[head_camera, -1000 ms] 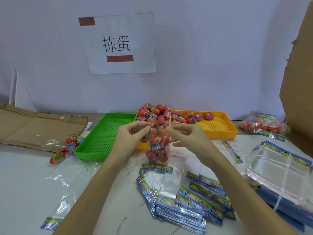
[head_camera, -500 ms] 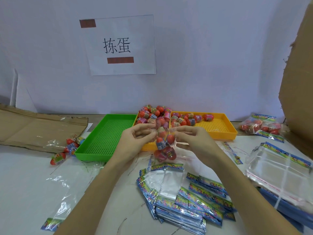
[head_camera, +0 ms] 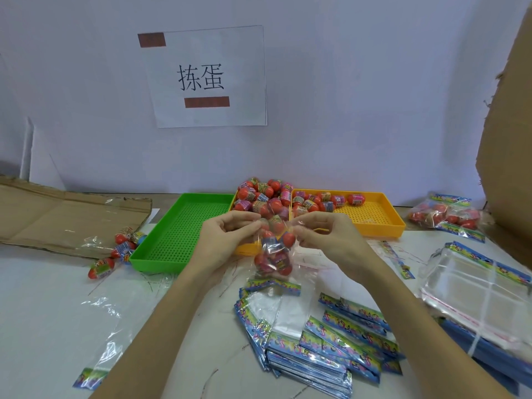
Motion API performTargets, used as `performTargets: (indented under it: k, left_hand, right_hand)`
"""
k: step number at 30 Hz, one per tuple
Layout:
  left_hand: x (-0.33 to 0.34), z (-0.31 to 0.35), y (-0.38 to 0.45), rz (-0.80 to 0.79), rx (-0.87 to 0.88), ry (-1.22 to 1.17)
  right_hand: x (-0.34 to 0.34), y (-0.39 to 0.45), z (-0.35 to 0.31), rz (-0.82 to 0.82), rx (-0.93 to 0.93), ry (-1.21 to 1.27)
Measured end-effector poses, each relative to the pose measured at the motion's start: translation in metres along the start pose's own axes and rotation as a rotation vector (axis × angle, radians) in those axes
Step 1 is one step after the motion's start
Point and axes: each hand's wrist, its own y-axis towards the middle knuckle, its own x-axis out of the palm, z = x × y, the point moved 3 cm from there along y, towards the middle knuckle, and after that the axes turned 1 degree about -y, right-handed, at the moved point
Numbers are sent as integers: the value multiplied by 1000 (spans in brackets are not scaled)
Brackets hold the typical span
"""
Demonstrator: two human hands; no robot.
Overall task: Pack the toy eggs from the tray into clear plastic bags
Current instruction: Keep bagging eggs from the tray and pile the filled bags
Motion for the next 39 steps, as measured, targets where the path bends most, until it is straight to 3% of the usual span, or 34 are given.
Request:
performTargets:
  k: [6,11,20,34,39]
  left_hand:
    - [-3,2,0,-36,-60,-135]
    - [-8,4,3,-61,-105,-191]
    - [-10,15,0,-162,46,-35]
    - [-13,23,-4,-192,335,377]
    - [-13,21,-4,-189,329,322]
  right_hand:
    - [-5,3,2,66,-17,66]
    - [-9,1,2,-54,-67,162]
    - [-16,1,2,-153,-74,156]
    - [-16,-1,-3,-78,-137,33]
    - [-15,-1,-5,-86,-142,30]
